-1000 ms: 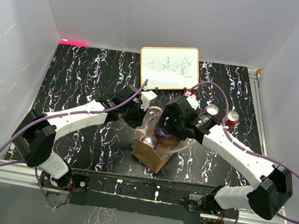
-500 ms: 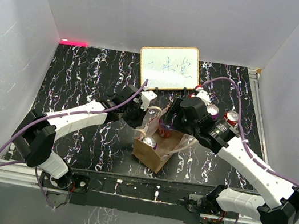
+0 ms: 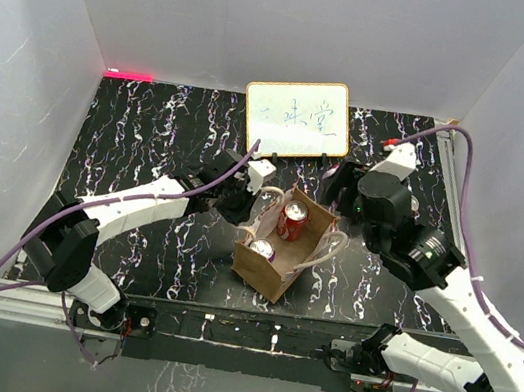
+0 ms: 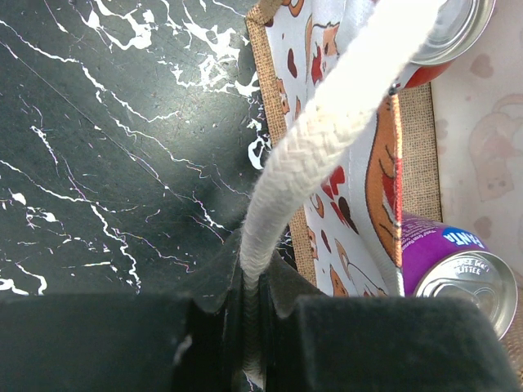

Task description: Take the beverage out of the canvas bag

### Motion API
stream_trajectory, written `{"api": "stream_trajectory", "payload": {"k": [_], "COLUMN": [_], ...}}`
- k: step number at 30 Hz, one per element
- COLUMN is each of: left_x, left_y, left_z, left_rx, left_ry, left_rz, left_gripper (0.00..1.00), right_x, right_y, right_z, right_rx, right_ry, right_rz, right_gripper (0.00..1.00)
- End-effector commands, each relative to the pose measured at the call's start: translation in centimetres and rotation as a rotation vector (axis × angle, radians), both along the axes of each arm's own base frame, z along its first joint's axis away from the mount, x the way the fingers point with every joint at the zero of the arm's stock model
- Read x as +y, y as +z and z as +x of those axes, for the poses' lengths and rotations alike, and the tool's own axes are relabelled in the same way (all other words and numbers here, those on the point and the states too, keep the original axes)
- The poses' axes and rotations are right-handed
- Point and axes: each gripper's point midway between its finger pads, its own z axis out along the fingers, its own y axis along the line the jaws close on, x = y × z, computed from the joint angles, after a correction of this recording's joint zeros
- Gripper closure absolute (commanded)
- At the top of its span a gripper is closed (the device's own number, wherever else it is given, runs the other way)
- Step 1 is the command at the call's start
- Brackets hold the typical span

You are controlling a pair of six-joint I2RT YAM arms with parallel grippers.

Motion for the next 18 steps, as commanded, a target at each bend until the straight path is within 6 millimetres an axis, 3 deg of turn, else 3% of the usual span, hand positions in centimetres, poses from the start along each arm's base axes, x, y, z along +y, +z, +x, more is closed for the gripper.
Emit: {"api": "stream_trajectory", "payload": {"k": [1, 5, 10, 18], "left_x": [-0.6, -0.7, -0.6, -0.4], "left_y": [1.0, 1.1, 1.2, 1.4], "left_z": [-0.1, -0.1, 0.0, 0.0], "left_rx": [-0.008, -0.008, -0.011, -0.025], "left_ry": [-0.022, -0.023, -0.018, -0.012], "left_rz": [-0.009, -0.014, -0.012, -0.010], "left_gripper": [0.99, 0.99, 0.99, 0.99], "right_x": [-5.0, -8.4, -9.8, -12.8], "right_y": [6.2, 3.5, -1.1, -12.0], "right_z": [0.6, 0.1, 0.1, 1.4], "right_rx": [-0.206, -0.158, -0.057, 0.300], "right_ry": [-0.222, -0.403, -0.471, -0.507], "right_rz": [0.017, -0.070, -0.122, 0.027], "right_gripper": [0.93, 0.93, 0.93, 0.93]}}
